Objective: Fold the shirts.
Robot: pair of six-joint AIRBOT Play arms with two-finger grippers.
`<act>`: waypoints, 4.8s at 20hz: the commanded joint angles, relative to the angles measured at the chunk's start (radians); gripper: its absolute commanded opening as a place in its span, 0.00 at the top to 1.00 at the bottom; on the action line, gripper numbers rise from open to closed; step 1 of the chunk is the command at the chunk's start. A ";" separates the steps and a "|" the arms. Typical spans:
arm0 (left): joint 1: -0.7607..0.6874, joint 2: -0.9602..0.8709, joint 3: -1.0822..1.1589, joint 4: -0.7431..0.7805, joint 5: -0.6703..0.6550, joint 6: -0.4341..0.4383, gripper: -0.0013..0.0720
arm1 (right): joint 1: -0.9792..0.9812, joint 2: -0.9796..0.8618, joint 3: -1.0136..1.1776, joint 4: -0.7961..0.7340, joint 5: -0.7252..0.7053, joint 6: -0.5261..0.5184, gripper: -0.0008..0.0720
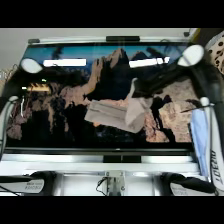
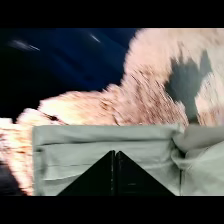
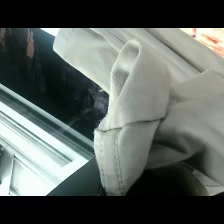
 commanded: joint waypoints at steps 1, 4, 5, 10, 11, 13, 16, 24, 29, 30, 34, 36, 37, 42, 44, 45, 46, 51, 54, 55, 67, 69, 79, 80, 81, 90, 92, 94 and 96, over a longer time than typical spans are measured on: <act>0.172 0.118 0.001 0.048 -0.067 -0.005 0.94 | 0.140 -0.144 0.001 0.018 -0.165 -0.012 0.90; 0.214 0.161 0.001 0.050 -0.110 -0.004 0.94 | 0.206 -0.287 0.001 0.111 -0.269 -0.015 0.90; 0.214 0.167 -0.001 0.050 -0.116 -0.004 0.94 | 0.220 -0.325 0.001 0.152 -0.296 -0.015 0.90; 0.171 0.163 -0.002 0.055 -0.119 0.017 0.94 | 0.222 -0.409 0.001 0.340 -0.279 -0.045 0.20; 0.165 0.162 -0.009 0.055 -0.116 0.019 0.94 | 0.205 -0.401 0.002 0.326 -0.233 -0.046 0.20; 0.165 0.162 -0.036 0.058 -0.115 0.019 0.94 | 0.148 -0.359 0.002 0.233 -0.132 -0.042 0.20; 0.166 0.162 -0.070 0.068 -0.116 0.023 0.94 | 0.029 -0.249 0.001 -0.090 0.003 0.005 0.20; 0.167 0.163 -0.074 0.072 -0.109 0.026 0.94 | -0.201 -0.100 -0.468 -0.063 -0.122 0.009 0.08; 0.167 0.163 -0.074 0.072 -0.112 0.021 0.94 | -0.156 -0.115 -0.562 0.064 -0.364 -0.049 0.09; 0.167 0.163 -0.074 0.072 -0.112 0.010 0.94 | -0.147 -0.134 -0.562 0.068 -0.370 -0.049 0.09; 0.167 0.163 -0.074 0.072 -0.121 -0.009 0.94 | -0.123 -0.207 -0.562 0.116 -0.430 -0.074 0.56; 0.167 0.163 -0.074 0.072 -0.132 -0.009 0.94 | -0.121 -0.202 -0.554 0.198 -0.480 -0.170 0.89; 0.167 0.163 -0.074 0.072 -0.137 -0.009 0.94 | -0.124 -0.197 -0.533 0.240 -0.468 -0.238 0.90; 0.167 0.163 -0.074 0.072 -0.138 -0.009 0.94 | -0.201 -0.084 -0.299 0.260 -0.269 -0.327 0.90; 0.167 0.163 -0.074 0.072 -0.137 -0.009 0.94 | -0.274 -0.029 -0.163 0.240 -0.146 -0.196 0.90; 0.167 0.162 -0.074 0.072 -0.137 -0.008 0.94 | -0.312 -0.010 -0.101 0.213 -0.087 -0.166 0.90; 0.167 0.162 -0.074 0.072 -0.137 -0.008 0.94 | -0.357 0.009 -0.043 0.175 -0.032 -0.142 0.90; 0.167 0.162 -0.074 0.072 -0.137 -0.008 0.94 | -0.623 0.061 0.093 0.030 0.045 -0.092 0.90; 0.167 0.162 -0.074 0.072 -0.137 -0.008 0.94 | -0.770 0.058 0.095 -0.018 0.039 -0.094 0.90; 0.167 0.162 -0.074 0.072 -0.137 -0.008 0.94 | -0.808 0.058 0.095 -0.039 0.029 -0.094 0.90; 0.164 0.162 -0.074 0.072 -0.137 -0.003 0.94 | -1.091 0.061 0.178 -0.189 0.084 -0.016 0.90; 0.164 0.162 -0.074 0.072 -0.137 -0.003 0.94 | -1.123 0.061 0.204 -0.211 0.206 -0.014 0.90; 0.164 0.162 -0.074 0.072 -0.134 0.050 0.94 | -1.142 0.132 0.210 -0.534 0.373 0.010 0.90; 0.164 0.162 -0.074 0.072 -0.134 0.050 0.94 | -1.142 0.141 0.204 -0.565 0.373 0.008 0.90; 0.164 0.162 -0.074 0.072 -0.134 0.050 0.94 | -1.152 0.151 0.188 -0.579 0.373 0.007 0.90; 0.164 0.162 -0.074 0.072 -0.135 0.050 0.94 | -1.247 0.291 -0.309 -0.751 0.344 -0.021 0.90; 0.164 0.162 -0.074 0.072 -0.134 0.049 0.94 | -1.255 0.303 -0.364 -0.749 0.301 -0.022 0.90; 0.164 0.162 -0.074 0.072 -0.134 0.049 0.94 | -1.255 0.304 -0.409 -0.761 0.268 -0.022 0.90; 0.164 0.162 -0.074 0.072 -0.135 0.049 0.94 | -1.255 0.304 -0.439 -0.778 0.229 -0.012 0.89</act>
